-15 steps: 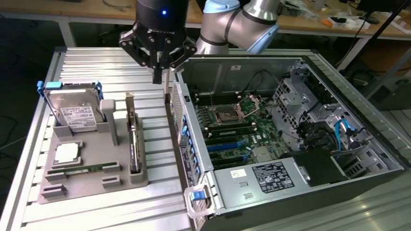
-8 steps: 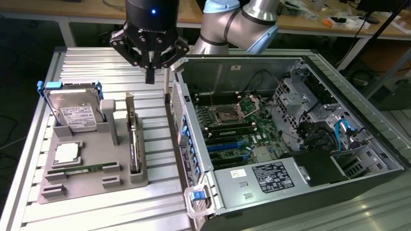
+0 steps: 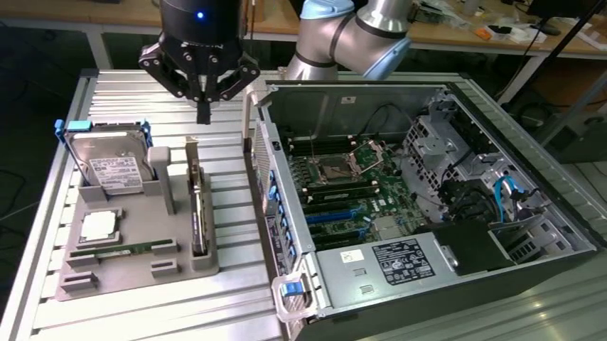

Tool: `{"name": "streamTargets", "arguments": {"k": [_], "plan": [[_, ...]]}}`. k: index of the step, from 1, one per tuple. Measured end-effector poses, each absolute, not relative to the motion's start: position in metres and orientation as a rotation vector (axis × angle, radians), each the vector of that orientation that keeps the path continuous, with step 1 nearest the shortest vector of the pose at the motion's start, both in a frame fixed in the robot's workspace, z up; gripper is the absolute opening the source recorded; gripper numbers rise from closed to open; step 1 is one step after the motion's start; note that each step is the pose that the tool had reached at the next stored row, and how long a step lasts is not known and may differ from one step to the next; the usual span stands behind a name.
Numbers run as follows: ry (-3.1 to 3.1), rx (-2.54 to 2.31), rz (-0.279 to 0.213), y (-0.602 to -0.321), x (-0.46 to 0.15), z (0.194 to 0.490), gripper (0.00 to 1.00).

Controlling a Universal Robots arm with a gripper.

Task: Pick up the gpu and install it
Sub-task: 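Reach for the gpu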

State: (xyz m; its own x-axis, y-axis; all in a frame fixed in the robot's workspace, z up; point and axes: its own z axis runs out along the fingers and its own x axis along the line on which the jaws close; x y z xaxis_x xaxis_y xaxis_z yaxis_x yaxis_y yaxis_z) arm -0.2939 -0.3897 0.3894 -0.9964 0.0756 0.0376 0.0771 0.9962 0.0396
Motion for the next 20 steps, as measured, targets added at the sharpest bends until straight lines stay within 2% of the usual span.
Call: {"name": "streamTargets", "arguments": {"k": [20], "plan": [[-3.103, -0.119, -0.064, -0.384, -0.350, 0.388, 0.11]]}}
